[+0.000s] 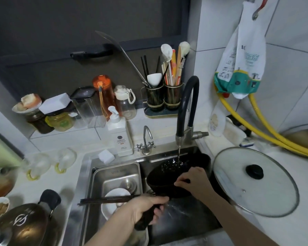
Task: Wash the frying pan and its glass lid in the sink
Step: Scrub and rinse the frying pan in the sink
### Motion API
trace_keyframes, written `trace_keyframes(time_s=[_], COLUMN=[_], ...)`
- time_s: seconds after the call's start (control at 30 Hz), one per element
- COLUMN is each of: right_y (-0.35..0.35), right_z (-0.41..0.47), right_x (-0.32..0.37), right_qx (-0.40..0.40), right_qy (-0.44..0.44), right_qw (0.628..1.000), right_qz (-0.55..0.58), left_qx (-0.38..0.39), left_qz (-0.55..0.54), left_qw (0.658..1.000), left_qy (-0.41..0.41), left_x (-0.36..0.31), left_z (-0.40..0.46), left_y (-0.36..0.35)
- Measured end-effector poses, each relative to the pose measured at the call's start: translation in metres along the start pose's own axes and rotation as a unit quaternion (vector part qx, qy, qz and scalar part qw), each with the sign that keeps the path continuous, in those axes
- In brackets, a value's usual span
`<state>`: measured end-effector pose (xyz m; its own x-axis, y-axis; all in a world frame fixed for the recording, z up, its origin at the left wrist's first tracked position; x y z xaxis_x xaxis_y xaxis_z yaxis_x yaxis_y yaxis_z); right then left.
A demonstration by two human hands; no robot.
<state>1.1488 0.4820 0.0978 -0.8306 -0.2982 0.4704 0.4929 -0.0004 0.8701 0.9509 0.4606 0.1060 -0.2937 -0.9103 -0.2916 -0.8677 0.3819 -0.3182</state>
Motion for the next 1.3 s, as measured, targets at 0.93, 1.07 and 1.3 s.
trace_keyframes(time_s=[0.93,1.07,1.3], right_y=[-0.012,-0.032,-0.04], right_z=[-0.043,-0.058,-0.038], right_x=[-0.024,-0.015,-0.002], right_qx=[-0.191,-0.222,-0.225], right_qy=[-0.329,-0.342,-0.342], right_qw=[0.877,0.85,0.854], right_qz=[0.294,0.333,0.322], left_qx=[-0.145,-0.153,-0.385], left_qz=[0.208,0.256,0.286], left_qw=[0.928,0.922,0.859], left_qy=[-0.274,-0.246,-0.177], left_x=[0.096,0.102,0.075], left_z=[-0.024,-0.023,-0.024], left_y=[0.086,0.102,0.101])
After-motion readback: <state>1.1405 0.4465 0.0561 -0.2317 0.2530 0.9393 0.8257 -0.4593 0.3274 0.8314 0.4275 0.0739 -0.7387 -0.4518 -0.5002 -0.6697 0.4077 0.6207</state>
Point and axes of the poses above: each hand's wrist, its own z-axis towards the middle knuckle, its own y-axis out of the back of the hand, x = y × z, the point moved 2 cm from there along z, towards the middle knuckle, and after that the axes turned 11 degrees about y, right-handed, at the moved point
